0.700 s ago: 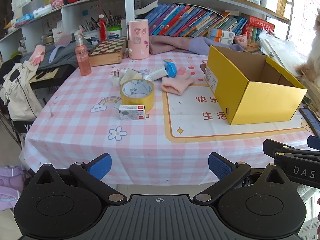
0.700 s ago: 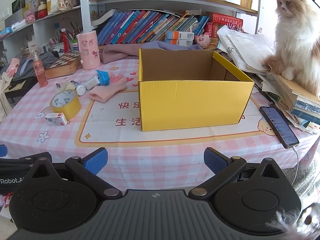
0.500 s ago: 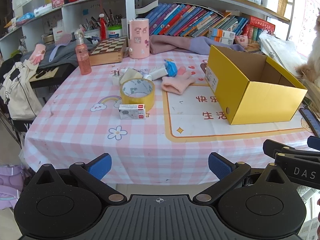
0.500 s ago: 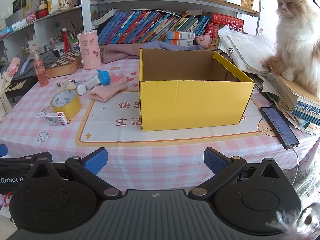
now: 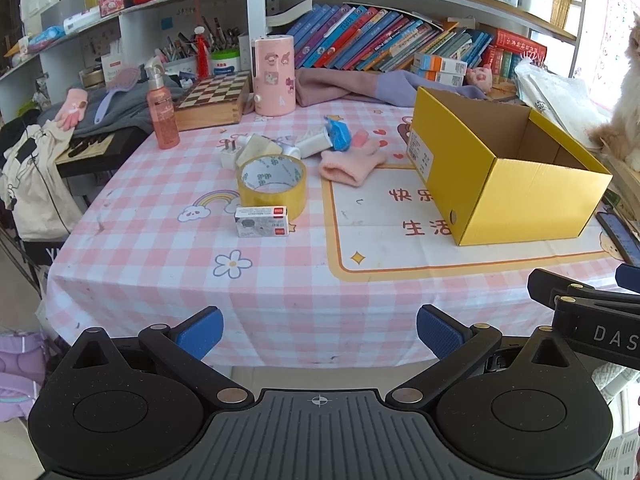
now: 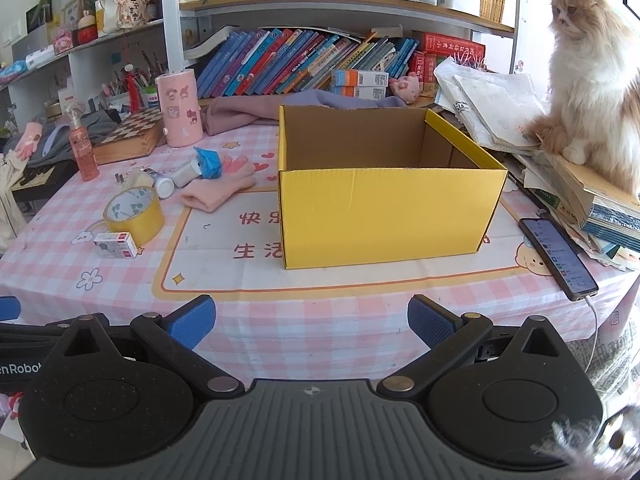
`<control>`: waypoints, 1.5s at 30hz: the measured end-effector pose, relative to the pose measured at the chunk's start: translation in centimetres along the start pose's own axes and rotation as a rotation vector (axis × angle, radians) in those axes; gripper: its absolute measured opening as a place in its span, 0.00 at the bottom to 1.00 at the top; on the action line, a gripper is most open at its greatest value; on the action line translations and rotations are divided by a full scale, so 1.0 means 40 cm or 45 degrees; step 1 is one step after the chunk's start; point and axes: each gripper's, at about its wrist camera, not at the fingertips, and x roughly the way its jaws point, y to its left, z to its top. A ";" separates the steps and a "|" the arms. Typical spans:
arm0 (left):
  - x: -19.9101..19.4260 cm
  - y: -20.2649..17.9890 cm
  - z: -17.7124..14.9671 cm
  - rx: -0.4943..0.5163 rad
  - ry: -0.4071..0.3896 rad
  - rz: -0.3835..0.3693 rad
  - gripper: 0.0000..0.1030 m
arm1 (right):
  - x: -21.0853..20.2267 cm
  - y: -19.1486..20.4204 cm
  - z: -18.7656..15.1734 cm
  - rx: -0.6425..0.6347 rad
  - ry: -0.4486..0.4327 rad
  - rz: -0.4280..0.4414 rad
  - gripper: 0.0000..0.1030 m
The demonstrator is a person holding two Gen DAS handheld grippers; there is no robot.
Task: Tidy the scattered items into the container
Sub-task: 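Move both tools toward the tape roll and eraser box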
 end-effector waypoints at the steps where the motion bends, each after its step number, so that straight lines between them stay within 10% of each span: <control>1: 0.000 0.001 0.000 -0.001 0.000 0.001 1.00 | 0.000 0.001 0.000 -0.001 -0.002 0.001 1.00; 45: 0.016 0.072 -0.007 0.032 0.035 -0.011 1.00 | 0.035 0.066 0.003 -0.034 0.084 0.011 0.98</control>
